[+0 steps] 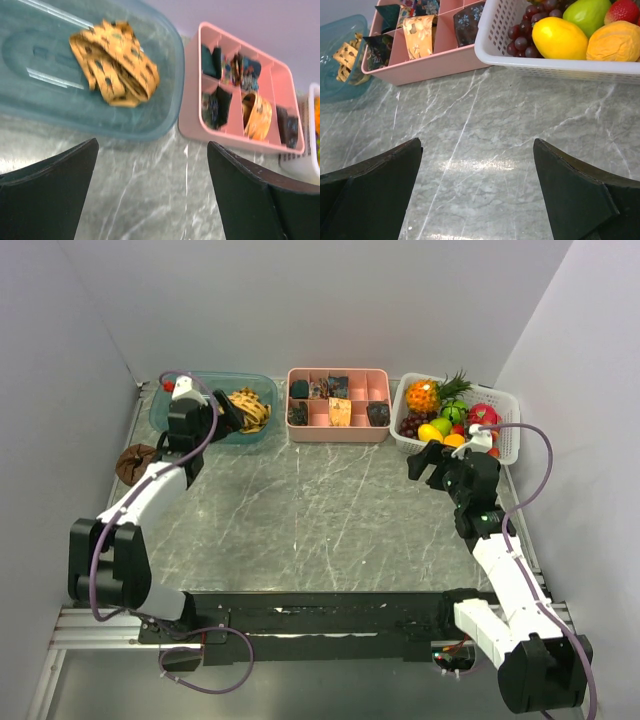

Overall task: Roll the ties
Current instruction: Pick up the tie from the bin.

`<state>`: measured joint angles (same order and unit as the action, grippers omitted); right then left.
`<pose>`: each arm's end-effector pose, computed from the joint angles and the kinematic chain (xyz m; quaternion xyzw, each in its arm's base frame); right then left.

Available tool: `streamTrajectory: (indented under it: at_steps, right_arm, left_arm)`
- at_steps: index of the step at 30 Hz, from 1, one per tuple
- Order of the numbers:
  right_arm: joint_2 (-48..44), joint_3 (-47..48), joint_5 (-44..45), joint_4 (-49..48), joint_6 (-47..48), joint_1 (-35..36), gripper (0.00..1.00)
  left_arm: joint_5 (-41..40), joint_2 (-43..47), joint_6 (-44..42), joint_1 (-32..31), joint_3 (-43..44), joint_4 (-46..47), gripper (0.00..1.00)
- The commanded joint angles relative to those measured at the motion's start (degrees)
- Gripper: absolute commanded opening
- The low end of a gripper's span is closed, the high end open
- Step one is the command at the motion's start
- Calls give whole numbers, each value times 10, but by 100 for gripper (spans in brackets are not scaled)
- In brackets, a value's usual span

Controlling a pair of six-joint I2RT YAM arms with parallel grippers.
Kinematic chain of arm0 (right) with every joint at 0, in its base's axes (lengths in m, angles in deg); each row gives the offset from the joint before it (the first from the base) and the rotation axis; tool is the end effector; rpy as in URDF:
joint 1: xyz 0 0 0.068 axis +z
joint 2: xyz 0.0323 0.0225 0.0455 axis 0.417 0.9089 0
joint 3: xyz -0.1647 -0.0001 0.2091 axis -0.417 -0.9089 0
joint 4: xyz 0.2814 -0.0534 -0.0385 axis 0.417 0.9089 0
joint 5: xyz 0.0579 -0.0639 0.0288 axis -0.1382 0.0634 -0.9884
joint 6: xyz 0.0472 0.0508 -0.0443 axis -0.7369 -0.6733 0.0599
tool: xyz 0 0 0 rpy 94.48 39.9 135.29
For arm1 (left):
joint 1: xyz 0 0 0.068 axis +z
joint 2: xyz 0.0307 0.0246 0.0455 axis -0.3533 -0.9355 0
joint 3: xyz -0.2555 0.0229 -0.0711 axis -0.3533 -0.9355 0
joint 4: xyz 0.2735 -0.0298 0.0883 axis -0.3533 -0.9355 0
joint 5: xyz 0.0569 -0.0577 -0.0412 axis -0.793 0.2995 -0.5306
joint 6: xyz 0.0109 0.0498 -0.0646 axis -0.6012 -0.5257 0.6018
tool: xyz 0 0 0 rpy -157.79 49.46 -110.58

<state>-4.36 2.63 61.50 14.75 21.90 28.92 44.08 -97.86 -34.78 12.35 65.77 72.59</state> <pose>0.2736 0.0271 0.2650 0.0825 0.7967 0.1623 0.5764 0.3908 -0.0565 0.2576 -0.1654 0.7891 -0.1970 0.5579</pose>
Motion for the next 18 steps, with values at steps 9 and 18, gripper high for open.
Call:
streamTrajectory:
  at_steps: [9, 18]
  right_arm:
    - [43, 68, -8, 0, 26, 4, 100]
    - [80, 88, -7, 2, 48, 4, 99]
  left_arm:
    - [-41, -127, 32, 0, 198, -85, 96]
    - [-9, -289, 47, 16, 379, -135, 96]
